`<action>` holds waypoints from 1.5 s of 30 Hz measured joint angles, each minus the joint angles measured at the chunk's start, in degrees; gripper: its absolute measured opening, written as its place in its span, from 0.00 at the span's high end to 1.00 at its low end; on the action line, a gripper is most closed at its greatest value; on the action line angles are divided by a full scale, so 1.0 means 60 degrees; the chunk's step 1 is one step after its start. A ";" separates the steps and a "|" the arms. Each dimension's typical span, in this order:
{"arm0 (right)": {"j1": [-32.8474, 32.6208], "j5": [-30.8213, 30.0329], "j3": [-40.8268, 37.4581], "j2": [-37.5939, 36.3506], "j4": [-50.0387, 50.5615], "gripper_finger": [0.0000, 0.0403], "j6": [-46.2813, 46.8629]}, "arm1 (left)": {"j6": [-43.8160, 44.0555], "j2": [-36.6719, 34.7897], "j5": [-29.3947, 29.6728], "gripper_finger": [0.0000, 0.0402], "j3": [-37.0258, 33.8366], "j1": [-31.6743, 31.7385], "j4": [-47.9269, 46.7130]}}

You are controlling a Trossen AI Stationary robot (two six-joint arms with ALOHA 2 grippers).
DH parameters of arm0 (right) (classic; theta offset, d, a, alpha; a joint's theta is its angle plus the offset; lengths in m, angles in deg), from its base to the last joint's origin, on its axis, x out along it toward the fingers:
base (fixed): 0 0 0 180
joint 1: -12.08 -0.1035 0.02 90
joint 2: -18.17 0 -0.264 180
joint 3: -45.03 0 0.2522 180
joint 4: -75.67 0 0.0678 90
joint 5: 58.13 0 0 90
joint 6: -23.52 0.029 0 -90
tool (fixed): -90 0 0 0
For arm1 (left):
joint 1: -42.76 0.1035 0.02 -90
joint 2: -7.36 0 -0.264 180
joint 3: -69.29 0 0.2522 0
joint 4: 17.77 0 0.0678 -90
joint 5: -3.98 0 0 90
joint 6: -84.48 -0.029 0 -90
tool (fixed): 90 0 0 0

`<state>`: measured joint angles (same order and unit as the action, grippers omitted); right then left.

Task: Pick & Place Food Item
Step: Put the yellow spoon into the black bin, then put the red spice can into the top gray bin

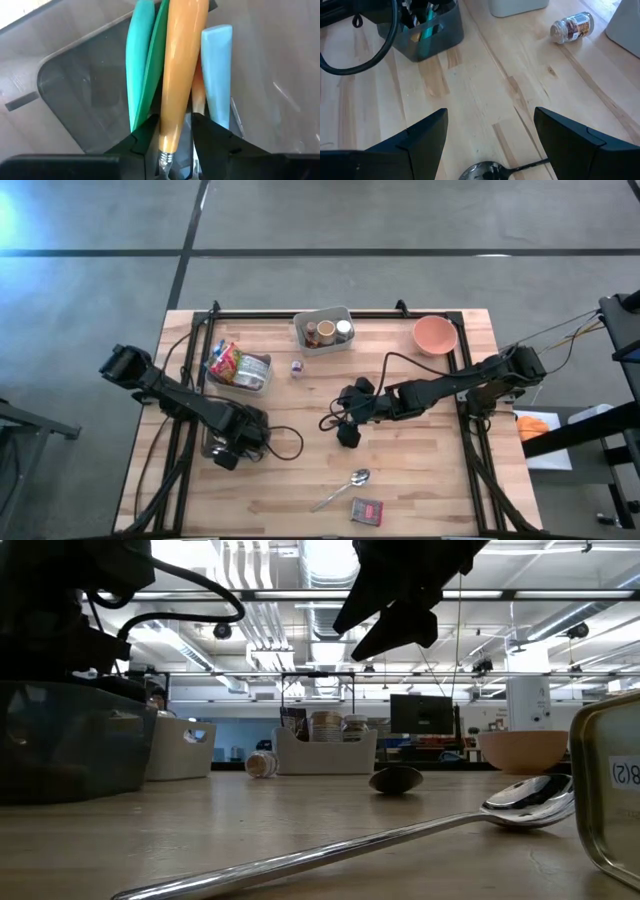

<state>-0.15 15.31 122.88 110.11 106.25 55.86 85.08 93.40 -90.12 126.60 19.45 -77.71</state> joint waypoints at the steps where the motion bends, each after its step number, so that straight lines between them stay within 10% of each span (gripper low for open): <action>1: 0.0000 0.0000 0.0000 0.0000 -0.0003 0.27 0.0000 | 0.0013 0.0000 0.0000 0.70 0.0000 0.0000 0.0006; 32: -0.0002 0.0000 -0.0004 0.0000 0.0008 0.27 -0.0001 | 0.1149 -0.0029 -0.0502 0.69 0.2462 0.0051 -0.2240; 45: 0.0248 0.0539 0.0117 0.0000 0.1676 0.27 -0.4163 | 0.3974 -0.1757 0.2460 0.69 0.1767 0.0265 0.2181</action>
<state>1.34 18.55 123.59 110.11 116.31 30.88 108.92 82.86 -75.36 137.21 21.04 -64.62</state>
